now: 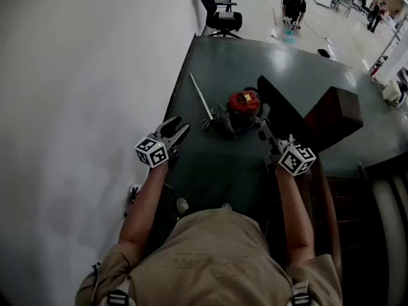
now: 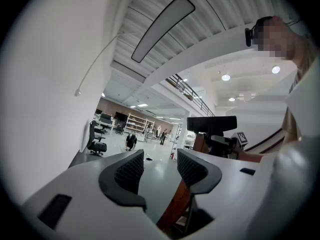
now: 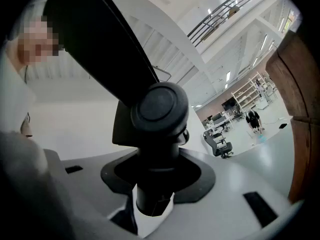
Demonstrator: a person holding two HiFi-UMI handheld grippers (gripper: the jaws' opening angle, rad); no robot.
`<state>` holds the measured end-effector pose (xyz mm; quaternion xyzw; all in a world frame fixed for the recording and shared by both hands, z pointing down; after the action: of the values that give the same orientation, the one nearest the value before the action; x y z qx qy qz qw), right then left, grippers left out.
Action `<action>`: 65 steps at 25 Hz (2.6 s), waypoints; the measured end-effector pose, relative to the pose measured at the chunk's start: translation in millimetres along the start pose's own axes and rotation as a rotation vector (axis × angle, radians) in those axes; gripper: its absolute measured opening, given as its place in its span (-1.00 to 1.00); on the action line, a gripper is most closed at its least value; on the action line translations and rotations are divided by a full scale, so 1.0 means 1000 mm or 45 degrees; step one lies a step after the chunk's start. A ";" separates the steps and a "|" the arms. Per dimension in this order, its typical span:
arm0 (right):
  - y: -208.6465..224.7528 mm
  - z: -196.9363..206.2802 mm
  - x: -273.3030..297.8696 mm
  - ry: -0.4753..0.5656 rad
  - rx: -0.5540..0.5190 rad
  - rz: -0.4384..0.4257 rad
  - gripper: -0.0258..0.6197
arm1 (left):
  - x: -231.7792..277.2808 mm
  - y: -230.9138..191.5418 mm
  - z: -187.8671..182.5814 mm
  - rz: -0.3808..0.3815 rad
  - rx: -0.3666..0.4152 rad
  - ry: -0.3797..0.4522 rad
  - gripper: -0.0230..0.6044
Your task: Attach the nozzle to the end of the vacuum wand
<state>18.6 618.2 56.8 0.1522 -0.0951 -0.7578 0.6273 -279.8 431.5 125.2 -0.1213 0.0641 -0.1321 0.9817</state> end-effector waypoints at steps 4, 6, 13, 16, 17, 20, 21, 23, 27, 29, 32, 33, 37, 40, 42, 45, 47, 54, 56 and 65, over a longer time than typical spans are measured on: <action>-0.001 -0.002 0.000 0.001 -0.002 -0.005 -0.41 | 0.000 0.001 -0.002 -0.002 -0.002 0.005 -0.23; -0.002 -0.003 -0.001 0.003 -0.001 -0.007 -0.41 | -0.001 0.002 -0.002 -0.006 -0.004 0.004 -0.23; -0.005 -0.002 -0.010 0.005 0.010 -0.031 -0.41 | -0.002 0.012 0.002 -0.008 -0.004 -0.004 -0.23; -0.005 -0.002 -0.013 0.007 0.025 -0.054 -0.41 | -0.002 0.015 0.005 -0.012 -0.007 -0.011 -0.23; -0.005 -0.002 -0.013 0.009 0.027 -0.059 -0.41 | -0.002 0.016 0.006 -0.014 -0.009 -0.016 -0.23; -0.009 0.000 -0.013 0.015 0.031 -0.067 -0.41 | -0.008 0.016 0.007 -0.019 -0.014 -0.033 -0.23; -0.010 0.002 -0.011 0.014 0.028 -0.067 -0.41 | -0.011 0.015 0.008 -0.021 -0.017 -0.038 -0.23; -0.014 0.005 -0.005 0.006 0.006 -0.060 -0.41 | -0.017 0.007 0.007 -0.028 -0.026 -0.047 -0.23; -0.015 0.015 0.022 -0.019 -0.022 -0.042 -0.41 | -0.024 -0.025 0.009 -0.047 -0.044 -0.073 -0.23; -0.009 0.020 0.035 -0.028 -0.016 -0.038 -0.41 | -0.022 -0.041 0.015 -0.057 -0.056 -0.085 -0.23; -0.002 0.020 0.060 -0.036 -0.017 -0.025 -0.41 | -0.014 -0.068 0.018 -0.065 -0.083 -0.087 -0.23; 0.001 0.019 0.071 -0.041 -0.020 -0.020 -0.41 | -0.010 -0.080 0.018 -0.067 -0.093 -0.088 -0.23; 0.011 0.017 0.126 -0.067 -0.038 -0.007 -0.41 | 0.008 -0.140 0.011 -0.075 -0.130 -0.078 -0.23; 0.015 0.019 0.175 -0.089 -0.070 0.001 -0.41 | 0.020 -0.195 0.001 -0.070 -0.153 -0.068 -0.23; 0.011 0.017 0.212 -0.099 -0.106 0.000 -0.41 | 0.028 -0.230 -0.007 -0.063 -0.163 -0.064 -0.23; 0.015 0.021 0.245 -0.105 -0.115 0.012 -0.41 | 0.039 -0.261 -0.015 -0.043 -0.163 -0.059 -0.23; 0.019 0.025 0.263 -0.105 -0.116 0.029 -0.41 | 0.046 -0.282 -0.019 -0.029 -0.160 -0.060 -0.23; 0.028 0.024 0.297 -0.094 -0.105 0.075 -0.41 | 0.076 -0.325 -0.017 -0.010 -0.205 -0.104 -0.23; 0.033 0.015 0.314 -0.096 -0.114 0.074 -0.41 | 0.094 -0.342 -0.022 -0.007 -0.220 -0.119 -0.23; 0.130 0.003 0.392 -0.080 -0.062 0.068 -0.41 | 0.212 -0.418 -0.014 -0.015 -0.264 -0.223 -0.23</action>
<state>72.0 208.5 59.9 0.1106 -0.1004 -0.7473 0.6475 -180.6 -20.7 198.4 -0.2336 -0.0093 -0.1193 0.9649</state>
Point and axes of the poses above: the fingertips, and each gripper's own axes: x forward along the fingers, y to its right, z out of its underside, the point moved 5 cm from there along -x, backward along the fingers, and after that the axes turned 2 degrees about x, right-handed, at the moved point
